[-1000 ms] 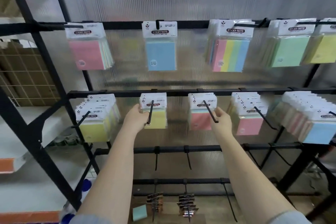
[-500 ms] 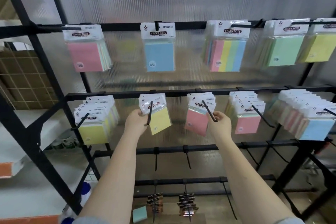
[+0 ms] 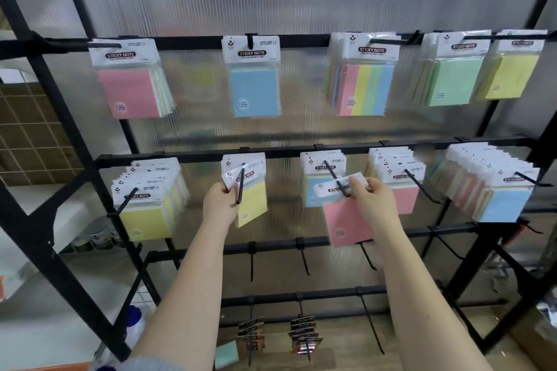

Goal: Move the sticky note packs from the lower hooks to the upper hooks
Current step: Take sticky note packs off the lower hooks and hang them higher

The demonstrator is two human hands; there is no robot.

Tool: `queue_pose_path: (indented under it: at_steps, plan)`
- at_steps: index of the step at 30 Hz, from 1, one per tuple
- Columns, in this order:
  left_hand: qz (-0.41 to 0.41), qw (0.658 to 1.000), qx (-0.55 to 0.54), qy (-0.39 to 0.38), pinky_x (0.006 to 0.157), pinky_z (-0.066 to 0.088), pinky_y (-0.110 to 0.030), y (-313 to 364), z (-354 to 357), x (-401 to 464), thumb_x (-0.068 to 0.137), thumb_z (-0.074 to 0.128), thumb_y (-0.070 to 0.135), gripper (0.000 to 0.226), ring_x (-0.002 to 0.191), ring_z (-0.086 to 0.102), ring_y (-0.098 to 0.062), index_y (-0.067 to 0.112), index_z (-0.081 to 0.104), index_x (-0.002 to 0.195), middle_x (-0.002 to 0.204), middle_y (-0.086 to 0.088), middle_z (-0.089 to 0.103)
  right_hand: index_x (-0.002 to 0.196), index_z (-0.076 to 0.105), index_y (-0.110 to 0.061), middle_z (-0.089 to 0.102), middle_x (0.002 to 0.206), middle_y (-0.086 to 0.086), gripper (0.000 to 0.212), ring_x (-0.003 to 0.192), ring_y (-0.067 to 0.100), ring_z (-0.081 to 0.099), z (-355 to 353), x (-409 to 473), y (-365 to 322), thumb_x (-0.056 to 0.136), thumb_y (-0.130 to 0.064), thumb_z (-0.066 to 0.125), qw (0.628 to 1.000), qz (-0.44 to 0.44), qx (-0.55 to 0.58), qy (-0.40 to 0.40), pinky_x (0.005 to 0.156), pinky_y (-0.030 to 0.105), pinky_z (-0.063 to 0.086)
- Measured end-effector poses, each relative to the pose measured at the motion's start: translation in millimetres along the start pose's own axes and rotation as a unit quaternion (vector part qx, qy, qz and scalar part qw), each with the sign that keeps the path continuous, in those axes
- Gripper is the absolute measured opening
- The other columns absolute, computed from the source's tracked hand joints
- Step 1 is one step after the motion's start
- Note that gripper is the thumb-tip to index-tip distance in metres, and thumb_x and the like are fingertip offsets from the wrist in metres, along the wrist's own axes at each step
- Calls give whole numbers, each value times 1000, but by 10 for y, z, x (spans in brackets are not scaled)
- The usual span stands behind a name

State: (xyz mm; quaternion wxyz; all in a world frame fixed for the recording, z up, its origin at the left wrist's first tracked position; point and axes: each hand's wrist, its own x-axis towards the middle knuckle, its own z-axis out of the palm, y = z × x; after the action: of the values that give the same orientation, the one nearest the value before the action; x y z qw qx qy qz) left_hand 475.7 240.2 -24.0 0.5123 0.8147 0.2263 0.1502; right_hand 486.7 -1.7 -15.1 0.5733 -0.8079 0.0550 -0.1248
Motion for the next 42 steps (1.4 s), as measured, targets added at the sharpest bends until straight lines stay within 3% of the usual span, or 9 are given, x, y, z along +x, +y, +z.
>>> queue_pose_path:
  at_steps: [8, 18, 23, 26, 29, 31, 35, 39, 42]
  plan:
    - [37, 998, -42, 6, 52, 30, -26, -38, 39, -114, 100, 42, 17, 15, 64, 42, -13, 3, 45, 94, 74, -1, 46, 71, 46, -3, 40, 71, 12, 29, 62, 20, 35, -307, -173, -303, 93, -22, 49, 989, -37, -133, -47, 53, 32, 21]
    - [67, 992, -51, 99, 52, 24, -32, -20, -113, -395, 97, 36, 16, 31, 58, 31, -16, 10, 32, 68, 64, -1, 35, 93, 60, 10, 58, 80, 25, 43, 66, 19, 43, -342, -309, -483, 95, -32, 51, 993, -101, -65, -12, 55, 29, 29]
    - [98, 991, 8, 89, 52, 24, -30, -2, -290, -463, 95, 41, 19, 33, 56, 33, -18, 13, 33, 63, 61, 0, 38, 75, 51, 10, 42, 64, 18, 45, 63, 18, 37, -273, -331, -519, 94, -31, 53, 992, -121, -10, 22, 54, 30, 24]
    - [122, 988, 35, 86, 53, 23, -30, -23, -377, -512, 94, 43, 22, 36, 55, 32, -19, 16, 29, 61, 58, 0, 37, 59, 38, -8, 36, 54, -1, 45, 58, 15, 32, -214, -337, -528, 95, -30, 53, 992, -121, 30, 37, 54, 30, 21]
    - [146, 985, 29, 92, 53, 24, -29, -20, -422, -571, 95, 44, 24, 40, 54, 33, -17, 19, 29, 58, 54, 3, 38, 60, 51, -10, 58, 54, -8, 43, 56, 10, 43, -148, -342, -558, 96, -33, 52, 990, -116, 65, 45, 56, 28, 32]
    - [158, 982, 26, 99, 51, 25, -28, 21, -440, -599, 96, 44, 24, 42, 51, 34, -13, 20, 30, 57, 52, 4, 40, 70, 57, -2, 64, 65, 8, 43, 62, 15, 47, -114, -340, -576, 96, -36, 52, 988, -118, 79, 52, 60, 29, 34]
    - [179, 978, 15, 106, 50, 31, -27, 206, -448, -642, 98, 43, 25, 37, 50, 42, -6, 13, 42, 63, 58, 4, 51, 63, 36, -7, 30, 59, 4, 45, 50, 7, 24, -152, -330, -610, 97, -33, 50, 985, -128, 70, 91, 47, 21, 18]
    - [190, 975, 14, 114, 52, 32, -29, 396, -381, -625, 97, 43, 29, 36, 55, 46, -12, 10, 44, 66, 60, 2, 53, 70, 42, 5, 30, 62, 5, 47, 50, 8, 23, -285, -285, -592, 97, -32, 49, 982, -123, 76, 118, 45, 22, 16]
    - [206, 973, -1, 107, 50, 32, -27, 540, -259, -616, 97, 43, 27, 36, 55, 46, -9, 15, 42, 63, 59, 5, 51, 62, 37, -3, 28, 60, 4, 46, 48, 8, 23, -453, -240, -559, 97, -30, 50, 980, -122, 76, 139, 44, 22, 17]
